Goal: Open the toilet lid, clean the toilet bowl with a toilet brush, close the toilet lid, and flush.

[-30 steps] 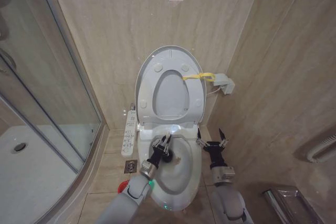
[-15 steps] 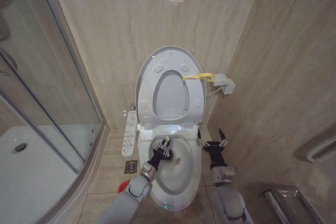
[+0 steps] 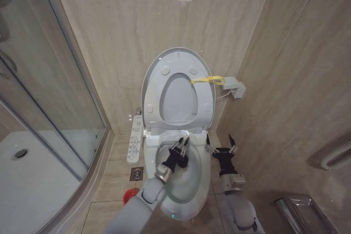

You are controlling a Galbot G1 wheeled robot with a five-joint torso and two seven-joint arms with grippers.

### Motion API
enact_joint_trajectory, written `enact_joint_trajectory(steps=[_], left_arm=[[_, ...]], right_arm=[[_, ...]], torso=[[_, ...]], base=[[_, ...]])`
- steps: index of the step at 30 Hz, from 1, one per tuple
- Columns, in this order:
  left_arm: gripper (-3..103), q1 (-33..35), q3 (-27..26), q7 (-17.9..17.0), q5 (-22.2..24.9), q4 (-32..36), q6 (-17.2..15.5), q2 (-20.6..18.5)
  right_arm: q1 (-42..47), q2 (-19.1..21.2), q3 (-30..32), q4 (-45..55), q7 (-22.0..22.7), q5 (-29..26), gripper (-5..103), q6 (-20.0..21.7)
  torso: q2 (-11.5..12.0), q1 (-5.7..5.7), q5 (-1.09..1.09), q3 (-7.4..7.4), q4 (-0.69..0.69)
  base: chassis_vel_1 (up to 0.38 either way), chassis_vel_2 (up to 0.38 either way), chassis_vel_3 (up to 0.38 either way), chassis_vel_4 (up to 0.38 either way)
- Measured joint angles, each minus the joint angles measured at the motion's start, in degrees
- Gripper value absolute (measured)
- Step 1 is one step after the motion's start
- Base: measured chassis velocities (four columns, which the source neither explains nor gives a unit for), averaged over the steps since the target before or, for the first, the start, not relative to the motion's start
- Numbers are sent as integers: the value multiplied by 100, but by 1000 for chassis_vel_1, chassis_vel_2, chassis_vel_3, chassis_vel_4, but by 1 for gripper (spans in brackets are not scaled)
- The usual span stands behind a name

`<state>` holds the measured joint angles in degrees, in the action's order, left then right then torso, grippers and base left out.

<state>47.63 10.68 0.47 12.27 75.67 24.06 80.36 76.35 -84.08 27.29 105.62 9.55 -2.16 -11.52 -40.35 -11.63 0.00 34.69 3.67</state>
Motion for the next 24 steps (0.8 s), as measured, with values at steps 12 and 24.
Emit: enact_joint_trajectory(steps=[12,24], left_arm=[[19,-247,139,146,-60,-788,190,272],[19,-439,38,186,-148,-1088,364,399]], right_arm=[[0,0,0,0,0,0,100,0],[0,0,0,0,0,0,100,0]], torso=[[-1,1,0,0,0],[-1,0,0,0,1]], base=[[0,0,0,0],[0,0,0,0]])
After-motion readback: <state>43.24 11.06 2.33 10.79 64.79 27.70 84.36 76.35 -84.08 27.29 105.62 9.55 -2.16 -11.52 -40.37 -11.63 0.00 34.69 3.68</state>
